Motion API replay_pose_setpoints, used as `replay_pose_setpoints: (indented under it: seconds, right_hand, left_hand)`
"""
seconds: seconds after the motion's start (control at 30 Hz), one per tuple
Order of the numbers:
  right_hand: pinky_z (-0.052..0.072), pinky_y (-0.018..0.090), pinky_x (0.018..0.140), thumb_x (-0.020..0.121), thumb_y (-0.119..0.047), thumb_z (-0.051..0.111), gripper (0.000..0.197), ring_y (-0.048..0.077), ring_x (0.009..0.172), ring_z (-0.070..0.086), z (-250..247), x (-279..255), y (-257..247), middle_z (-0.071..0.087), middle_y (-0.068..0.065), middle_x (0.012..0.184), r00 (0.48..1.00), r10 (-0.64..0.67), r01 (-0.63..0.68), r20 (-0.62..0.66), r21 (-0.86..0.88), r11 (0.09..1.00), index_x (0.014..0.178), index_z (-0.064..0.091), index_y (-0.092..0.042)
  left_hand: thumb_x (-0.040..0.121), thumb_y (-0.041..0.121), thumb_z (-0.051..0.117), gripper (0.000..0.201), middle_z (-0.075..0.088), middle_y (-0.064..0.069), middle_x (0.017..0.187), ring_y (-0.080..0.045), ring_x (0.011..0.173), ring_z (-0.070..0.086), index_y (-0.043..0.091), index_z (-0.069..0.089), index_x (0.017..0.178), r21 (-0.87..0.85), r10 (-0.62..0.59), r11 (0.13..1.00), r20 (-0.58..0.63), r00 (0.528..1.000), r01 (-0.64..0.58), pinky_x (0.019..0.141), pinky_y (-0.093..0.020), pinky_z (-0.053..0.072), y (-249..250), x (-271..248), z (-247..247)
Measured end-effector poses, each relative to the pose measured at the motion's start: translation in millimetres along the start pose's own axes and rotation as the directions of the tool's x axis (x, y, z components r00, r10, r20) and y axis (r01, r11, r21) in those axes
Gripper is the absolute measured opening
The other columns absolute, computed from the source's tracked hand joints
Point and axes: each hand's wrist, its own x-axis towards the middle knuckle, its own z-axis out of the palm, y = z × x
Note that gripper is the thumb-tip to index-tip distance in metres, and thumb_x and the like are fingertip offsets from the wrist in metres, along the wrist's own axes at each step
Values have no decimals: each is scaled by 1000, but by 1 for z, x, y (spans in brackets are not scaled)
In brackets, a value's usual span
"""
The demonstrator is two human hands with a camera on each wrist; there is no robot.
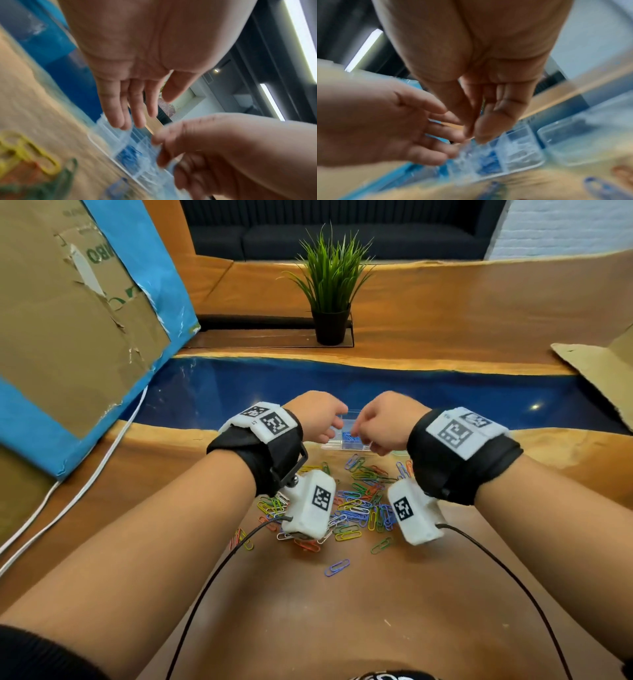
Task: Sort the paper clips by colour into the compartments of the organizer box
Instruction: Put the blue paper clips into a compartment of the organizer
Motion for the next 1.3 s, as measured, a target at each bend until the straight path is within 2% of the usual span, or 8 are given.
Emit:
replay_pose_setpoints:
  seconds: [0.13, 0.3, 0.57, 0.67, 0.87, 0.97, 1.13, 1.3]
  right_hand:
    - [50, 24, 77, 88, -16, 56, 23, 18, 86, 63, 11, -5, -1, 70, -2, 90, 987, -138, 158, 81, -356, 921, 97, 75, -25]
    - [48, 29, 75, 87, -20, 60, 22, 27, 105, 62, 27, 5, -4, 65, 7, 113, 980, -171, 201, 105, -486, 851, 103, 72, -28]
    - [52, 32, 74, 88, -23, 59, 16, 29, 93, 64, 31, 9, -6, 68, 9, 95, 968, -154, 245, 199, -603, 759, 91, 67, -9]
    - [48, 30, 68, 90, -24, 52, 32, 28, 77, 56, 33, 8, -4, 49, 2, 64, 967, -138, 248, 216, -650, 718, 61, 47, -12]
    - [52, 32, 76, 85, -29, 56, 26, 27, 83, 60, 34, 1, -5, 54, 1, 68, 964, -133, 250, 230, -618, 745, 66, 53, -13]
    - [53, 32, 75, 80, -30, 61, 22, 25, 88, 64, 29, -4, -4, 67, 8, 85, 967, -179, 248, 179, -521, 817, 84, 66, -8]
    - [52, 24, 59, 77, -9, 63, 10, 13, 54, 59, 19, -10, 6, 63, 4, 67, 973, -167, 172, 160, -21, 985, 72, 59, -16]
    - [49, 17, 42, 90, 3, 45, 20, 17, 55, 52, 21, -13, 13, 49, 9, 69, 957, -60, -140, 284, 633, 762, 92, 60, -9]
  left_hand:
    - [93, 15, 50, 13, 60, -4, 75, -20, 64, 55, 11, 63, 91, 385, 87, 917, 59, 994, -103, 62, -28, 50, -9, -5, -8]
    - [84, 17, 61, 11, 61, 7, 59, -7, 50, 55, 18, 72, 84, 747, 130, 649, 82, 988, -147, 59, -22, 50, -19, -14, -18]
    - [69, 27, 80, 21, 54, 9, 47, -4, 41, 47, 18, 65, 59, 876, 50, 464, 120, 992, -130, 55, -20, 47, -25, -24, -20]
    - [69, 25, 82, 15, 57, 8, 52, -8, 48, 51, 17, 70, 68, 895, 25, 432, 116, 993, -115, 64, -27, 54, -26, -26, -23]
    - [67, 30, 83, 27, 74, -3, 83, -20, 78, 70, 10, 75, 84, 911, -8, 393, 142, 990, -127, 75, -35, 59, -35, -27, -19]
    - [68, 29, 81, 23, 74, -5, 82, -22, 81, 71, 10, 75, 81, 918, 13, 369, 148, 989, -142, 74, -35, 60, -37, -27, -16]
    - [72, 25, 75, 20, 74, -6, 86, -23, 83, 70, 9, 74, 85, 917, -7, 373, 155, 988, -141, 70, -31, 56, -42, -28, -14]
    - [80, 24, 63, 18, 70, -5, 84, -25, 84, 68, 10, 70, 88, 912, 116, 378, 124, 985, -159, 73, -34, 57, -42, -26, -10]
